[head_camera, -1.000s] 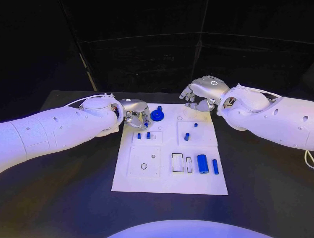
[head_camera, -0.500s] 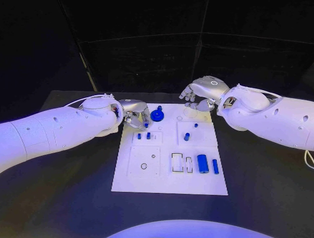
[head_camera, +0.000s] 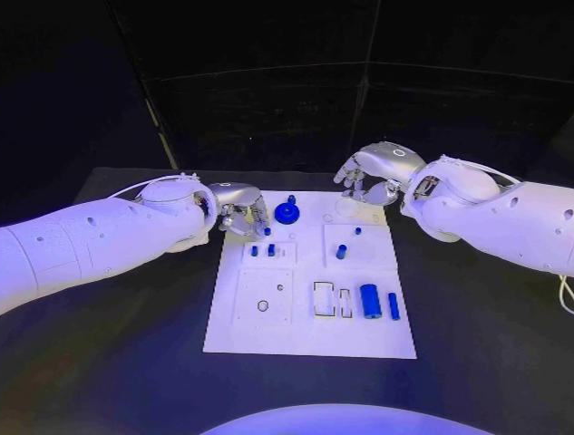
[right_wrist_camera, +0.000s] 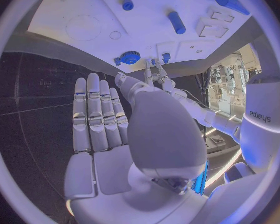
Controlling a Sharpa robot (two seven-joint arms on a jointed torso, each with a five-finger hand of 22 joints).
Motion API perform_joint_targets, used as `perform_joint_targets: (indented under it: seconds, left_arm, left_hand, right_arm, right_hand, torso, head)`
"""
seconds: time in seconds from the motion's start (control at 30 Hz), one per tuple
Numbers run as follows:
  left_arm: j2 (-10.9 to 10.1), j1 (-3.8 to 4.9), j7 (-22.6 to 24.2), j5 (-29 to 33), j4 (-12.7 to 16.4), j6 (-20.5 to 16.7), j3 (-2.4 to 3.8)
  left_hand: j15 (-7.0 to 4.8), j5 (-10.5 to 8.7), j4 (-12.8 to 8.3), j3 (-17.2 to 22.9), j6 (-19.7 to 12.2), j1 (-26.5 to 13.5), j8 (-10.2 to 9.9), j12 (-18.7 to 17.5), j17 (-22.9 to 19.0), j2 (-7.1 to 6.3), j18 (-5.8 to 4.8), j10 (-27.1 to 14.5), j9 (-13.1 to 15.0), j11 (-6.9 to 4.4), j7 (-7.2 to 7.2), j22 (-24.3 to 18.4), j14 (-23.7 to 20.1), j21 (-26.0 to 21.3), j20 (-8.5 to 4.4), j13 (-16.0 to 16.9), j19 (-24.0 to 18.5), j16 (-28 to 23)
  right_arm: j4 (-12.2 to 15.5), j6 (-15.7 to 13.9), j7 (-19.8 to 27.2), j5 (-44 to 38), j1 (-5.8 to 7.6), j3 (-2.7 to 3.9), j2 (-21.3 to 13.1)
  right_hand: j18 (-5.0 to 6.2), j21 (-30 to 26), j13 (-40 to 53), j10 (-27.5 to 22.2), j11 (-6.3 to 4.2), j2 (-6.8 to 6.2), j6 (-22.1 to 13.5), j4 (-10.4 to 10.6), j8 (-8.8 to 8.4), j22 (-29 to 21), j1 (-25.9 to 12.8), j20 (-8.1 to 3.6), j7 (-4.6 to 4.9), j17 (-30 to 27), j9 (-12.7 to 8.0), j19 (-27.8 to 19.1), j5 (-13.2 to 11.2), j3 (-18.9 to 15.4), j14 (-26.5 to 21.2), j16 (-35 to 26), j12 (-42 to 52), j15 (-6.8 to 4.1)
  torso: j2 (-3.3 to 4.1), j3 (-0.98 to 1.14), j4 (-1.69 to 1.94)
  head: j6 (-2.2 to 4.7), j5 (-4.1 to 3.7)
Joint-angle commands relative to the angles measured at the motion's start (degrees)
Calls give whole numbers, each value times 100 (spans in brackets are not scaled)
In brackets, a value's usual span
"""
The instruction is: Assemble the parts on the task board
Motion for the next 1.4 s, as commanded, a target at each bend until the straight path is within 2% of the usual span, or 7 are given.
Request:
perform_joint_targets:
  seconds: [0.03, 0.23, 0.47, 0.6, 0.73, 0.93, 1.4]
  left_arm:
    - [-119, 16, 2, 252, 58, -140, 5]
    - [-431, 52, 281, 1489, 177, -653, 7]
    - [-865, 62, 972, 4117, 547, -1017, 1]
    - [-1039, 39, 1315, 5270, 855, -885, -2]
    - [-1145, 12, 1531, 5803, 1109, -793, -5]
    - [-1227, -19, 1702, 6181, 1355, -732, -7]
    - [-1284, -55, 1846, 7315, 1562, -644, -9]
  left_hand:
    - [46, -18, 16, -31, 0, 5, -4, -20, -9, -45, -40, -41, 2, 4, -1, -5, -9, -35, 12, 9, -36, -31]
    - [49, -17, 75, 7, 154, 14, 71, 70, -84, 84, -17, 134, 29, 2, 44, -85, -44, -130, 25, 46, -74, -76]
    - [82, -16, 84, 78, 176, 64, 64, 61, -733, 116, 104, 106, 14, 39, 87, -710, -338, -834, 62, 26, -357, -521]
    - [107, -16, 92, 117, 151, 87, 46, 68, -1317, 127, 216, 72, 6, 61, 107, -1295, -657, -1511, 93, 26, -666, -944]
    - [118, -16, 96, 120, 140, 95, 42, 91, -1844, 118, 231, 62, 5, 68, 113, -1385, -942, -1660, 111, 30, -800, -1331]
    - [122, -16, 103, 112, 139, 87, 42, 99, -1921, 113, 232, 60, 6, 71, 115, -1401, -987, -1688, 116, 31, -822, -1387]
    - [139, -16, 161, 50, 108, 9, 33, 122, -2158, 95, 233, 35, 3, 84, 128, -1452, -1121, -1774, 136, 34, -884, -1550]
  right_arm:
    - [92, 384, -34, 1124, 13, 3, -120]
    - [396, 621, -181, 1701, 15, 2, -473]
    - [854, 764, -545, 1102, 11, -2, -840]
    - [1008, 692, -764, 510, -45, -5, -925]
    - [1063, 540, -881, 29, -133, -5, -934]
    - [1070, 504, -990, -356, -251, -6, -868]
    - [918, 708, -991, -415, -463, -4, -671]
  right_hand:
    - [36, 101, 2, 38, -25, -13, 24, 64, -10, 46, -73, -27, -2, 70, 2, 166, -202, -81, 214, 144, 33, -51]
    - [39, 711, 13, 236, -127, 105, 173, -22, 31, 353, 20, -387, -96, 452, 15, 898, -90, -308, 1097, 872, 55, -248]
    - [12, 1641, 32, 446, -251, 220, 465, -158, 88, 910, 87, -683, -218, 1491, 32, 1213, 707, -394, 1486, 2278, -54, -420]
    - [-2, 1956, 24, 358, -265, 169, 459, -121, 41, 1129, -10, -669, -226, 2478, 20, 1104, 571, -423, 1531, 3357, -187, -415]
    - [3, 2056, 13, 200, -243, 89, 379, -57, -11, 1201, -89, -647, -232, 2767, 7, 1067, 360, -467, 1519, 3677, -265, -391]
    - [12, 2306, 19, 65, -207, 35, 342, -111, -21, 1378, 26, -636, -195, 3203, 12, 983, 714, -373, 1471, 4158, -269, -366]
    - [15, 2633, 5, -496, -63, -33, -39, -81, -20, 1606, -26, -536, -94, 3910, 7, 890, 539, -400, 1485, 4946, -341, -263]
  torso:
    - [0, -5, 6]
    - [-3, -10, -4]
    - [5, 1, -18]
    - [-2, -11, -6]
    - [-6, -7, -4]
    - [7, -2, 2]
    - [12, -5, 0]
  head:
    - [18, -20]
    - [76, -154]
    - [126, -261]
    - [141, -347]
    - [146, -371]
    - [188, -394]
    - [160, -352]
